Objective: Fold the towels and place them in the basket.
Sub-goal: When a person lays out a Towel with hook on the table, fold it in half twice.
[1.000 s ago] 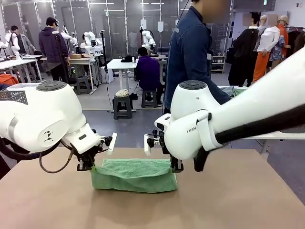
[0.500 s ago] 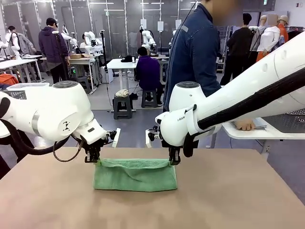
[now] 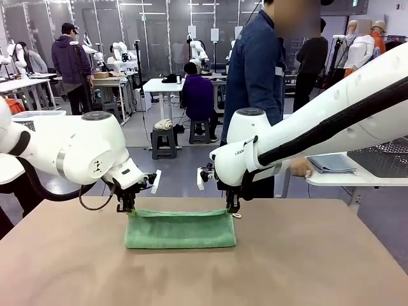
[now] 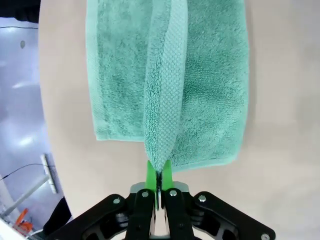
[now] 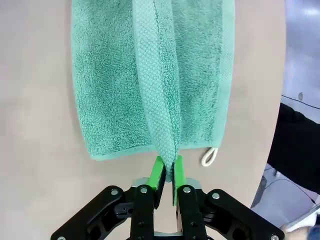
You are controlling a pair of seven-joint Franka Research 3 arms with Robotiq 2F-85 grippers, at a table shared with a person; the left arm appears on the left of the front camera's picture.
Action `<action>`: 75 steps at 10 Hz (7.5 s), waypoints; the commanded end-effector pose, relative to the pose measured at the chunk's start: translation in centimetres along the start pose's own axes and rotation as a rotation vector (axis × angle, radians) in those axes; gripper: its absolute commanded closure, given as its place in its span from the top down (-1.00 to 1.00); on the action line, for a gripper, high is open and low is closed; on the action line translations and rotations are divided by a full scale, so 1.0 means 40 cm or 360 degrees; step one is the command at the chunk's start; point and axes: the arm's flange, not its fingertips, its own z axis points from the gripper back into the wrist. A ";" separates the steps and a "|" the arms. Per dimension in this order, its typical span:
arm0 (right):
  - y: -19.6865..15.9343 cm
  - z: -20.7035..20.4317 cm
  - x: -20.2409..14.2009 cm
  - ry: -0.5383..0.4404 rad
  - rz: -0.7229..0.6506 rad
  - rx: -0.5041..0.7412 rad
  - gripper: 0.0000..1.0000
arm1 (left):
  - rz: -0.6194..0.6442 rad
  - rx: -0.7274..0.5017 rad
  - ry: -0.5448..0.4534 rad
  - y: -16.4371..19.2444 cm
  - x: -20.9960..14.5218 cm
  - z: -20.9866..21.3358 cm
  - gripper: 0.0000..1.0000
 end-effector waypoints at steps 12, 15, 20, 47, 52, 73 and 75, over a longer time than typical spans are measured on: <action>-0.052 -0.045 -0.016 -0.0017 0.0005 -0.0189 0.41 | -0.0094 0.0188 -0.0067 0.079 0.000 -0.034 0.26; -0.004 0.083 0.001 -0.0096 -0.0136 -0.0106 0.49 | -0.0010 -0.0058 -0.0112 0.044 0.028 0.085 0.69; 0.155 0.453 0.009 -0.0015 -0.0429 -0.0070 0.49 | -0.0001 -0.0140 -0.0201 -0.058 -0.010 0.381 0.69; 0.331 0.349 -0.310 -0.0756 -0.2347 0.0453 0.49 | 0.0196 -0.0033 -0.1132 -0.116 -0.286 0.372 0.69; 0.300 0.177 -0.168 -0.0660 -0.2480 0.0393 0.49 | 0.0189 -0.0120 -0.1320 -0.102 -0.394 0.369 0.69; 0.101 -0.092 -0.083 -0.0385 -0.2515 0.0013 0.49 | 0.0222 -0.0133 -0.1270 -0.117 -0.406 0.369 0.69; 0.072 -0.104 -0.066 -0.0324 -0.2495 0.0000 0.49 | 0.0222 -0.0133 -0.1270 -0.117 -0.406 0.369 0.69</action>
